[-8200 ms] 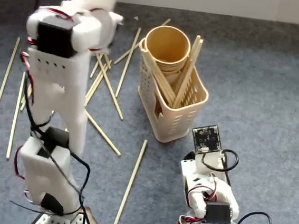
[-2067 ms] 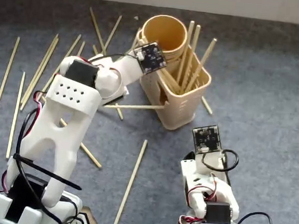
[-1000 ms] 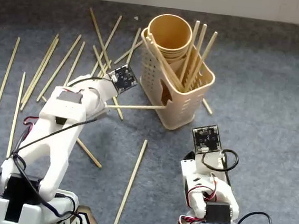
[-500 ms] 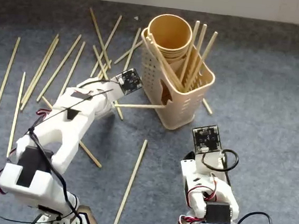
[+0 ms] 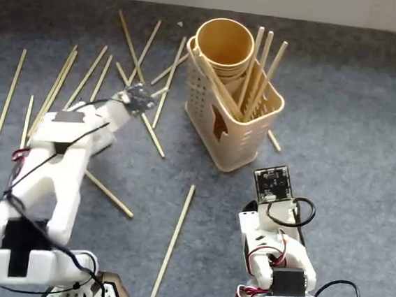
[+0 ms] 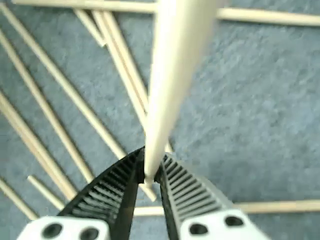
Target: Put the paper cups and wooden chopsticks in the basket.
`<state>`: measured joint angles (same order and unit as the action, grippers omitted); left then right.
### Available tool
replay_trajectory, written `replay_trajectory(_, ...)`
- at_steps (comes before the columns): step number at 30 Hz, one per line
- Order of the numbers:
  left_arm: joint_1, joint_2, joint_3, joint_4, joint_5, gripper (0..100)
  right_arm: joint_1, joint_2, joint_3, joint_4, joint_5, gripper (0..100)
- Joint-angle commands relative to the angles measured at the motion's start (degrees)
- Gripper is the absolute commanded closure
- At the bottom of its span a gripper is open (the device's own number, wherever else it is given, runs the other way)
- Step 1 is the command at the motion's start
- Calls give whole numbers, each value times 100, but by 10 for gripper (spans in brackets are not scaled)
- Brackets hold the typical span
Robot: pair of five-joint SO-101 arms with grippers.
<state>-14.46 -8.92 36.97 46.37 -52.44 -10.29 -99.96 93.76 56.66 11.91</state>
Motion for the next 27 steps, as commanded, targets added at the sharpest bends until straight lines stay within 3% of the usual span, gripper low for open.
replay_trajectory(1,-391,-593,-101,378,-114,995,-48,-57,-13,31,-18,724)
replay_trajectory(5,-549,-813,-127,809,88,995,-48,-57,-13,31,-18,724)
replay_trajectory(12,-215,-1147,-743,1477,2541,995,-57,-57,-13,22,-26,724)
replay_trajectory(15,611,-1560,-1209,1090,3464,996,-57,-57,-13,22,-35,724)
replay_trajectory(22,3688,-2554,-1851,-607,4466,996,-57,-57,-13,22,-26,724)
replay_trajectory(24,4242,-2448,-1868,-1029,4615,996,-57,-57,-13,22,-26,724)
replay_trajectory(27,4523,-1965,-2185,-1442,5160,995,-57,-57,-13,22,-26,724)
